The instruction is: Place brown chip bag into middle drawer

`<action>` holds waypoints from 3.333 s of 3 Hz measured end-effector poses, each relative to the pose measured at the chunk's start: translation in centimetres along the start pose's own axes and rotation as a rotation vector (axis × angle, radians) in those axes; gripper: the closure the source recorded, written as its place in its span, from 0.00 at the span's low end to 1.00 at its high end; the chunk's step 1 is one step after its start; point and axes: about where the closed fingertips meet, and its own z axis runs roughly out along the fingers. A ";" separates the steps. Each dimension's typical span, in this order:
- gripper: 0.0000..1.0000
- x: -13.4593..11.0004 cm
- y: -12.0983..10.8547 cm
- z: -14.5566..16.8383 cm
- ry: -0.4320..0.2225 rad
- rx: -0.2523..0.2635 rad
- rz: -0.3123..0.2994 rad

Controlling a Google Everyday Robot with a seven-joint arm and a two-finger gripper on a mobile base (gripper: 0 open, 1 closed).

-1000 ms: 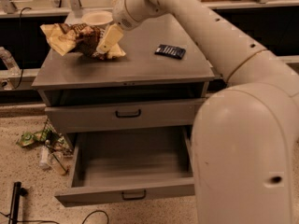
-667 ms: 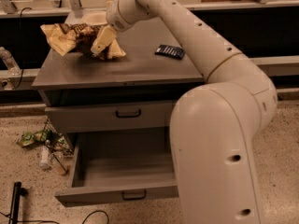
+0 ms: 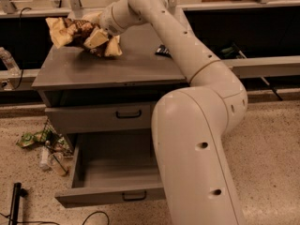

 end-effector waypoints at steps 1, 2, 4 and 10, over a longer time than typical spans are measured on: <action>0.62 -0.3 0.2 -1.0 -0.004 0.000 0.022; 0.85 -1.2 2.3 -3.3 0.021 -0.022 0.056; 1.00 -7.7 6.6 -15.1 0.017 0.111 0.225; 1.00 7.2 26.5 -14.6 0.200 -0.127 0.524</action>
Offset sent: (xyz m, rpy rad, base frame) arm -0.1113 -0.0407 0.0378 -0.0309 0.1380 -0.0480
